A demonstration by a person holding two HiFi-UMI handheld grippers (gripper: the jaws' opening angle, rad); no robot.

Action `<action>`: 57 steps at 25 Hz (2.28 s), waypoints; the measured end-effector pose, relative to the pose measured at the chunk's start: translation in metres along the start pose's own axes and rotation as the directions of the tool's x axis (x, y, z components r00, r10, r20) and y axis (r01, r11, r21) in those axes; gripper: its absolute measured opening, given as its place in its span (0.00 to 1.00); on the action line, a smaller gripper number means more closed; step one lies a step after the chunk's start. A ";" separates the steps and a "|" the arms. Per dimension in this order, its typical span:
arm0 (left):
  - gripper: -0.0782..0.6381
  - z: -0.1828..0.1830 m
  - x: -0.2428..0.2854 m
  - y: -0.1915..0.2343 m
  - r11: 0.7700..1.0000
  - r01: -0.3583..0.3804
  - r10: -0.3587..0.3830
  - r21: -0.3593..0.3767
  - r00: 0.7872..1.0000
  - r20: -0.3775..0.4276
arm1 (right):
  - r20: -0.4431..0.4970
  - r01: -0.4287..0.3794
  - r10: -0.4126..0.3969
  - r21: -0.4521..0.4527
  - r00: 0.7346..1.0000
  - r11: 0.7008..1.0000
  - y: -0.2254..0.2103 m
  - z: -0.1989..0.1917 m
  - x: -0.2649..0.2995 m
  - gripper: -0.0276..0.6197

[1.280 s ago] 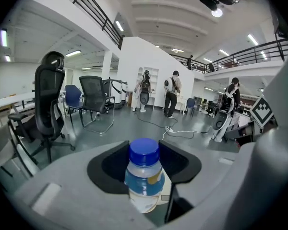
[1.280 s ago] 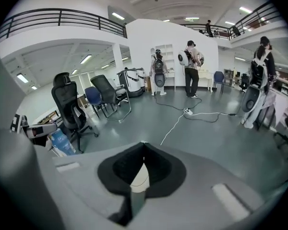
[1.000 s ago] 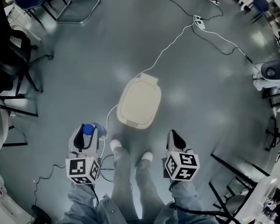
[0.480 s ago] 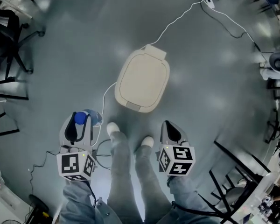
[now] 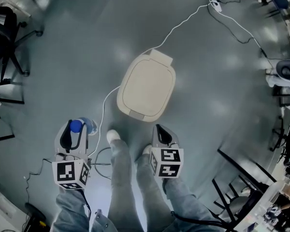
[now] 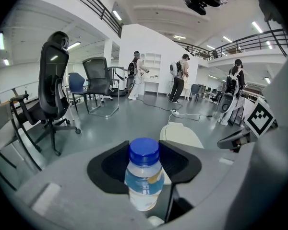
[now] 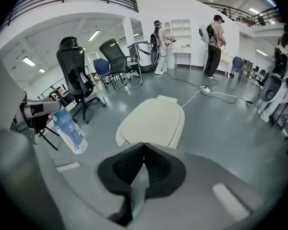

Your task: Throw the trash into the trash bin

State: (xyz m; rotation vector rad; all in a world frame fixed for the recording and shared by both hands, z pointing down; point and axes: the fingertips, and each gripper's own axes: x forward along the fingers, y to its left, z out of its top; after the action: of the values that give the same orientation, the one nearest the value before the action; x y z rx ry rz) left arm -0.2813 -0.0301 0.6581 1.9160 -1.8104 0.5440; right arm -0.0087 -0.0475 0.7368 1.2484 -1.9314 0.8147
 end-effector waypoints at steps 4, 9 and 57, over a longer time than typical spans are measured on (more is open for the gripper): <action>0.39 -0.005 0.006 0.013 1.000 -0.004 0.004 0.012 1.000 -0.009 | -0.019 -0.013 0.013 -0.019 1.000 1.000 0.014 -0.006 0.021 0.05; 0.39 -0.011 0.011 0.028 1.000 -0.022 0.022 0.001 1.000 -0.015 | -0.036 -0.025 0.024 -0.039 0.999 0.999 0.030 -0.007 0.043 0.05; 0.39 -0.023 0.040 0.063 1.000 -0.014 0.013 -0.020 0.999 -0.049 | -0.107 0.016 -0.020 -0.032 0.994 0.999 0.053 -0.041 0.104 0.05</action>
State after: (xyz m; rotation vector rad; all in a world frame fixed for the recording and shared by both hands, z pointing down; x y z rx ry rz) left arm -0.3411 -0.0523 0.7032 1.8625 -1.7921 0.5699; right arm -0.0805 -0.0487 0.8373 1.1781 -1.8377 0.8227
